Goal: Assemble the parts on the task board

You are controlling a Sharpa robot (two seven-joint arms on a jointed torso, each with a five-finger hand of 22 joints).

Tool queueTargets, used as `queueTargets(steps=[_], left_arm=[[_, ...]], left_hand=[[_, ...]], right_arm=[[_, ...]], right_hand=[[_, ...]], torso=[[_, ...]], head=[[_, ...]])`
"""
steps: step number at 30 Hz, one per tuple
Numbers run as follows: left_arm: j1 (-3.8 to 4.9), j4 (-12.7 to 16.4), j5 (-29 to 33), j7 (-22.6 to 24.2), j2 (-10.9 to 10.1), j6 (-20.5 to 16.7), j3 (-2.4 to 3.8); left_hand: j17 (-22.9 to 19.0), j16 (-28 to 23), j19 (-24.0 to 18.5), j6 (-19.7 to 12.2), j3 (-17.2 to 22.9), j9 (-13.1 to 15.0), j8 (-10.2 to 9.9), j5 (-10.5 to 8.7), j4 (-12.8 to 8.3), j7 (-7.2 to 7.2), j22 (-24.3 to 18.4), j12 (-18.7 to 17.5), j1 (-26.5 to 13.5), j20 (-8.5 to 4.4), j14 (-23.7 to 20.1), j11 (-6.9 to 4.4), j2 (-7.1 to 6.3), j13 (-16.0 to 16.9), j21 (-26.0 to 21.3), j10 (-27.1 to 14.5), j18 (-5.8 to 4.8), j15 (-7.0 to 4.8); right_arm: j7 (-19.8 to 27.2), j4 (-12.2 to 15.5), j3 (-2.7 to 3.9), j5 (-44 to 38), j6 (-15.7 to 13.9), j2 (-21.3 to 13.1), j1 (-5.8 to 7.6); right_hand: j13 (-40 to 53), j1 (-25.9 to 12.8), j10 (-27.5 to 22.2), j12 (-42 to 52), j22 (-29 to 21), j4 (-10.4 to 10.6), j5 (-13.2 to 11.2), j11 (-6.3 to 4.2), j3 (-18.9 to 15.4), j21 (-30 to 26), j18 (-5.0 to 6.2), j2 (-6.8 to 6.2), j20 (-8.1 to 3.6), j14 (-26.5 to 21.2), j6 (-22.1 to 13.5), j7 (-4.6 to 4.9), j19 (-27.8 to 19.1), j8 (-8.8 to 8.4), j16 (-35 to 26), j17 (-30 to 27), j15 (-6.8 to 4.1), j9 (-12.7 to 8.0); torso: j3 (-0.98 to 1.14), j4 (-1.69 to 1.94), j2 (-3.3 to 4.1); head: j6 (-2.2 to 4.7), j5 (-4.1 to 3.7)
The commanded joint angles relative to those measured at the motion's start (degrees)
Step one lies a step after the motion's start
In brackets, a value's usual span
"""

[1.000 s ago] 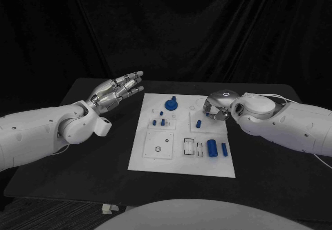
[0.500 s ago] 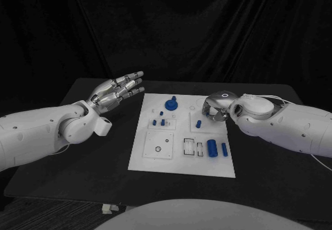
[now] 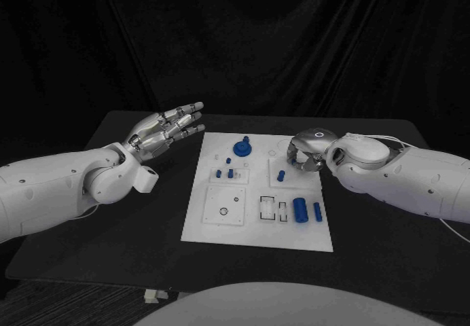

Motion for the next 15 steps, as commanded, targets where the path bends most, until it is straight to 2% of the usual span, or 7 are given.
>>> queueTargets(steps=[1,9,15], left_arm=[[-0.13,-0.02,0.29,6.27,0.1,0.77,0.05],[-0.22,-0.12,0.29,5.88,0.12,1.09,0.05],[-0.26,-0.18,0.29,5.52,0.12,1.46,0.05]], left_hand=[[0.35,0.5,0.02,0.54,-1.78,-0.34,-0.02,1.13,0.07,0.24,0.94,1.01,0.83,0.32,-0.44,0.74,-0.25,-0.35,0.6,-0.02,-0.65,0.27],[0.34,0.5,0.23,0.99,-1.67,-0.29,0.05,1.4,-0.02,0.54,1.19,0.97,1.16,0.49,-0.47,0.69,-0.14,-0.36,0.68,-0.04,-0.51,0.22],[0.35,0.52,0.34,1.36,-1.63,-0.25,0.1,1.43,-0.02,0.77,1.33,1.0,1.28,0.59,-0.44,0.7,-0.09,-0.35,0.72,-0.04,-0.45,0.27]], right_arm=[[0.57,0.33,0.05,0.28,-2.31,-0.27,-0.11],[0.3,1.61,0.05,0.31,-3.48,-1.36,0.58],[-0.47,3.73,0.05,0.32,-3.85,-2.54,2.49]], right_hand=[[0.73,0.48,1.54,1.85,11.15,-0.36,0.91,-0.55,0.64,0.55,-0.92,1.25,-0.67,3.38,0.41,0.06,0.23,1.07,1.19,4.47,-0.2,0.97],[0.77,0.48,1.81,2.08,11.21,-0.61,0.72,-0.49,0.65,0.75,-0.98,1.34,-0.57,3.39,0.19,0.23,0.31,0.95,1.19,4.46,0.02,1.18],[0.8,0.29,2.15,2.36,11.22,-0.76,0.14,-0.43,0.54,0.81,-1.01,1.44,-0.34,3.44,0.27,0.39,0.33,0.99,1.24,4.52,0.38,1.5]], torso=[[-0.01,-0.01,-0.02],[-0.04,-0.05,-0.03],[-0.02,-0.05,-0.05]], head=[[0.0,0.09],[0.0,0.45],[0.0,0.75]])
